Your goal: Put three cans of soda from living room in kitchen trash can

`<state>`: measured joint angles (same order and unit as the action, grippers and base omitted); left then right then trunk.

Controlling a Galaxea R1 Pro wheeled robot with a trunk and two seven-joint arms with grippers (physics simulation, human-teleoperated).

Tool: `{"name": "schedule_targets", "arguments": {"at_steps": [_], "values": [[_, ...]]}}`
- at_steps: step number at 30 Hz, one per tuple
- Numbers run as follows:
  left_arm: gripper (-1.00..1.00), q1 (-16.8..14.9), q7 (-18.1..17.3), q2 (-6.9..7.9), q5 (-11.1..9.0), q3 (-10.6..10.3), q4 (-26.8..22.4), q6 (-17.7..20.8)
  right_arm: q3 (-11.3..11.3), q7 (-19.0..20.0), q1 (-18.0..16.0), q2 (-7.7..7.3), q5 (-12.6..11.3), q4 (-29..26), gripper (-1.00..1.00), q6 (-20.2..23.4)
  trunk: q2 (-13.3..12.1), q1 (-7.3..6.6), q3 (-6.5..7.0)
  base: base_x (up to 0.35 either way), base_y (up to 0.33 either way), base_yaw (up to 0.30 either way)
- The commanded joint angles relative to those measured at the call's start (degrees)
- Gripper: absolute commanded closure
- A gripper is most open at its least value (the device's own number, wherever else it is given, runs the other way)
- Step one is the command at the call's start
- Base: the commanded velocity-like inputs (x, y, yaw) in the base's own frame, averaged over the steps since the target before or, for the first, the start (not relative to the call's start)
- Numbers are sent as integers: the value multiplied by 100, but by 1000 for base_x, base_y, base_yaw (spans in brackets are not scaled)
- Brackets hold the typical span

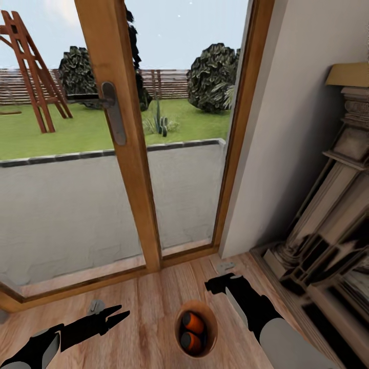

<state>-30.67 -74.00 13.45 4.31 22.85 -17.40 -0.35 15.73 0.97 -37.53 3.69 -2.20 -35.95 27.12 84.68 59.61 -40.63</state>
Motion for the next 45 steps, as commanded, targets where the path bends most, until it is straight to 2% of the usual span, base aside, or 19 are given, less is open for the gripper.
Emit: {"name": "schedule_targets", "arguments": {"at_steps": [1, 30, 35, 38, 41, 45], "values": [[-100, 0, 0, 0, 0, 0, 0, 0, 0, 0, 0, 0, 0, 0, -100, 1, 0, 0, 10, 0, 0, 0], [-100, 0, 43, -8, 26, 19, 31, -8, -11, 0, 0, -5, 0, 10, -100, -5, 0, 0, 283, 0, 0, 0], [-100, 0, 51, -12, 38, 18, 42, -12, -21, 4, 0, -43, -13, 211, -100, -13, 0, 0, 331, 0, 0, 0], [-100, 0, 61, -19, 45, 13, 140, -45, -28, 10, 0, -122, -26, 484, -100, -84, 0, 0, 359, 0, 0, 0], [-100, 0, 65, -22, 70, 8, 352, -225, -31, 81, 0, -278, -39, 862, -100, -375, 0, 0, 387, 0, 0, 0], [-100, 0, 65, -9, 102, -4, 701, -613, -38, 515, 0, -561, -47, 1497, -100, -878, 0, 0, 425, 0, 0, 0]]}}
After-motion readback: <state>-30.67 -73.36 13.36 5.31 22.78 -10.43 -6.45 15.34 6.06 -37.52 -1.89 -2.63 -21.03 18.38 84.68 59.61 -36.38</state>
